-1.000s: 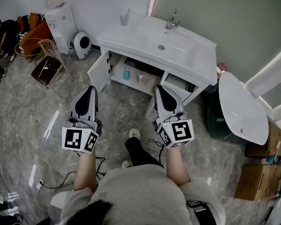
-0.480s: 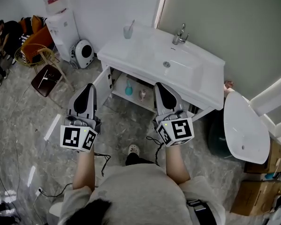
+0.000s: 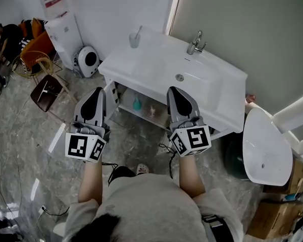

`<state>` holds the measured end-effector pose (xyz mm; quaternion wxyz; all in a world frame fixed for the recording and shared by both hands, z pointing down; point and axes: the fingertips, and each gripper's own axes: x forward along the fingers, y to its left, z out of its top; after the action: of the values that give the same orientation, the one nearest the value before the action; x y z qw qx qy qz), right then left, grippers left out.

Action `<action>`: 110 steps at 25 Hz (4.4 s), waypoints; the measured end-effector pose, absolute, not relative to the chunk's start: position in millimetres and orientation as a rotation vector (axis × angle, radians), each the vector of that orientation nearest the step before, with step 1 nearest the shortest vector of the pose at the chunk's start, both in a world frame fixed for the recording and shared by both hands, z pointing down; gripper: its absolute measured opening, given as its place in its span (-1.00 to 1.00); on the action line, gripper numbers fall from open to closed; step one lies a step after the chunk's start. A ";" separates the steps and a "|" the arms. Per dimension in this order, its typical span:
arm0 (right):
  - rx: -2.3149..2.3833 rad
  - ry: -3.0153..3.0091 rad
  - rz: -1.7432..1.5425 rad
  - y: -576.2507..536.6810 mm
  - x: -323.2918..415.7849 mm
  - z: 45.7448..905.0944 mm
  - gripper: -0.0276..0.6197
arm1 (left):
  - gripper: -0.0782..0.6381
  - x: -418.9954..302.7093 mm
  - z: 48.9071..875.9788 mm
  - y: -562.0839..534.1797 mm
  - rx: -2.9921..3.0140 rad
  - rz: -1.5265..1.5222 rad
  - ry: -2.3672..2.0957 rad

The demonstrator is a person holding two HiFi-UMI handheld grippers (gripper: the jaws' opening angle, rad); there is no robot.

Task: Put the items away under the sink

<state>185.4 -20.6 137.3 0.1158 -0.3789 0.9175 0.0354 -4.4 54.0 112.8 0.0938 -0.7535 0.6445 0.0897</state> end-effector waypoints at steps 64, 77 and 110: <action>-1.413 2.647 0.018 -377.0 9.2 169.2 -0.88 | -0.28 -134.1 248.7 -410.5 -2.786 0.090 1.608; -1.393 2.731 -0.088 -434.3 26.0 205.1 -0.88 | 0.02 -114.5 349.1 -485.6 -2.788 -0.148 1.812; -1.453 2.794 -0.188 -481.2 48.3 247.1 -0.88 | 0.19 -120.6 442.9 -559.4 -2.702 -0.376 2.053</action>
<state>48.3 -481.2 247.1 -0.0067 -0.4607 0.8855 -0.0597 -120.6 -559.4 442.9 -0.1357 -0.7840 0.5958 -0.1092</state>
